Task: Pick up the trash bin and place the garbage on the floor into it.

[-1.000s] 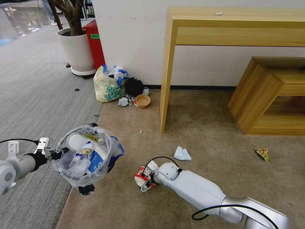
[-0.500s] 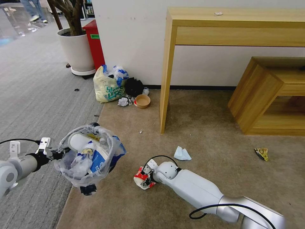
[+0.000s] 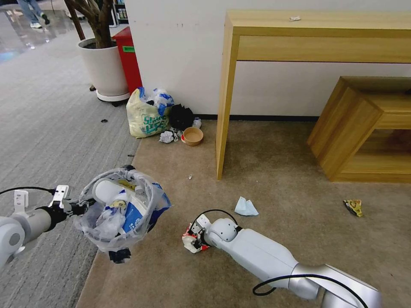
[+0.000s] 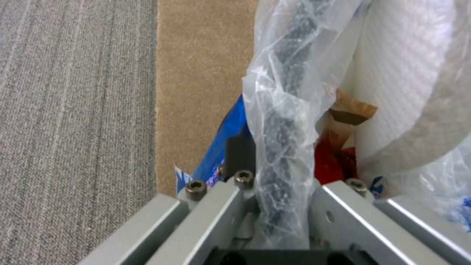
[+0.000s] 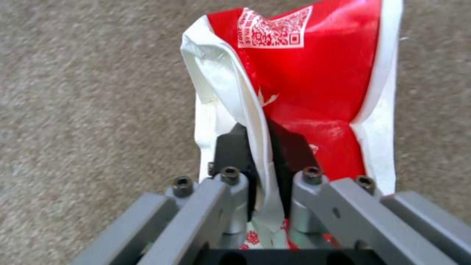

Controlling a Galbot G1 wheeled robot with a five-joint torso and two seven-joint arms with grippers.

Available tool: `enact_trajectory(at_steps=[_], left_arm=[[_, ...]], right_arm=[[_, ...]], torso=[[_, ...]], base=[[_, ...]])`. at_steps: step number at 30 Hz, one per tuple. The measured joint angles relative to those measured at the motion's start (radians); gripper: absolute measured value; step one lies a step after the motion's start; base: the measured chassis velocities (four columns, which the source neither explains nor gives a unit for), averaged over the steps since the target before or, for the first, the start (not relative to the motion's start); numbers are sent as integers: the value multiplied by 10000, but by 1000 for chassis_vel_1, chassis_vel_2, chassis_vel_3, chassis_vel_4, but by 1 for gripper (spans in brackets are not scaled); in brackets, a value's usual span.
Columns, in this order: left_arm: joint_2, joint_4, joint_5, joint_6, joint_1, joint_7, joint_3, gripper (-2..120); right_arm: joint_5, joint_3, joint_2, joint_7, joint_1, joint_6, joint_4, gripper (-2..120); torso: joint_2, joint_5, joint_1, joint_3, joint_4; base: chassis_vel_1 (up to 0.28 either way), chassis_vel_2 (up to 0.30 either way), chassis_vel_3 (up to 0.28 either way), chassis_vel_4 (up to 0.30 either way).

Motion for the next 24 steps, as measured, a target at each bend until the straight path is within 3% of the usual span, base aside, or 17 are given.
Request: enact_trajectory(at_steps=[7,15,18,24], left_arm=[[52,-10,-36,0,7,-1,61,0],[-82,-39,-45,0,32,-3,83,0],[-155,-91,-29,0,41,-14,108,0],[-329,-128,-54,0,-29,-194,138,0]], right_arm=[[-75,554,-77,371,-133,285,242,2],[26,1608,-625,1373,-378,662,1682,1],[459,2360,-1075,1995,-425,676,2785,1],[1377,2878,-1999,2677,-308,1086,3923,1]], torso=[[0,-1,0,1,-3],[-1,-1,1,1,-2],[-1,0,0,1,0],[-1,1,0,0,-1]], base=[[0,0,0,0],[0,0,0,0],[0,0,0,0],[0,0,0,0]])
